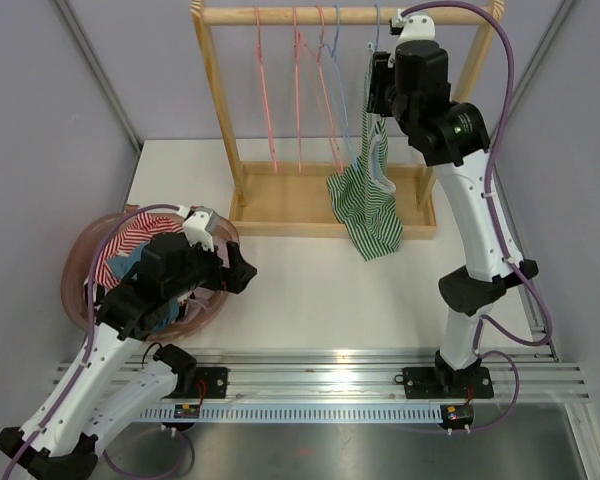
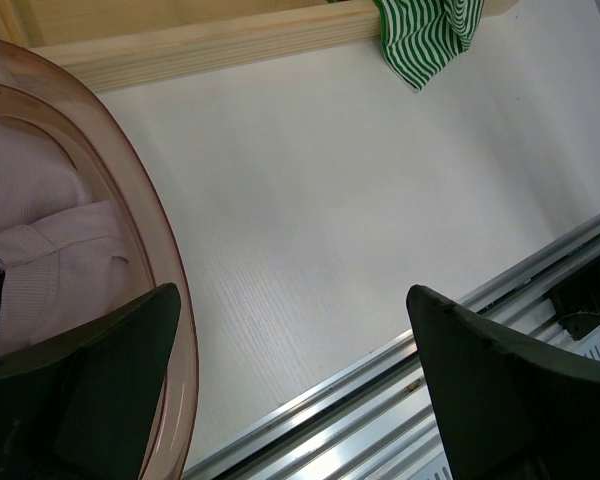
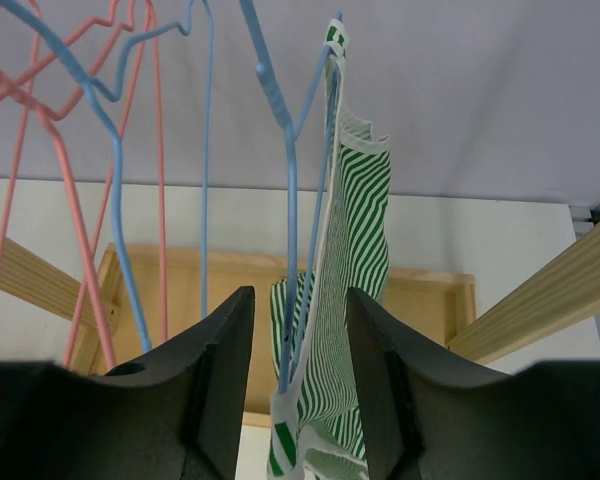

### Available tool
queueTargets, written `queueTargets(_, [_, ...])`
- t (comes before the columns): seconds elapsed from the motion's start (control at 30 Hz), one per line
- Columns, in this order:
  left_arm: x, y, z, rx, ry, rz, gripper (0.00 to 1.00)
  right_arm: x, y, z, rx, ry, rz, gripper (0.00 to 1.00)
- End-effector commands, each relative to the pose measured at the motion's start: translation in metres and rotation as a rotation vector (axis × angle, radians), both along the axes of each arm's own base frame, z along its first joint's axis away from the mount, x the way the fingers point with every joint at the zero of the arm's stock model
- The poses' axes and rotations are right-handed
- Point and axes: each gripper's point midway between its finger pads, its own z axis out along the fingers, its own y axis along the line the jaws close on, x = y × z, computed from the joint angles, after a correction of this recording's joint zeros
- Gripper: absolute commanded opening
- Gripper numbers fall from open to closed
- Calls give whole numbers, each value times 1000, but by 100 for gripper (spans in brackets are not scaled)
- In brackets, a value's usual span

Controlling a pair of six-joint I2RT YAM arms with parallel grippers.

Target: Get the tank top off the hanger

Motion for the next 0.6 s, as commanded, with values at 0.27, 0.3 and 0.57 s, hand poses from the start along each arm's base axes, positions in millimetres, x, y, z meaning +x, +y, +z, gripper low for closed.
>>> queueTargets(0.27, [9,3,7,-6,-61,37,99,33,-16,-13,-21,7,-48,28])
queueTargets(0.3, [9,3,5,-2,-55,38,99,34,-16,-14,-21,8,-48,23])
queueTargets(0.57, [9,3,3,4,-47,39,99,29,-17,-1,11,-23,-37,0])
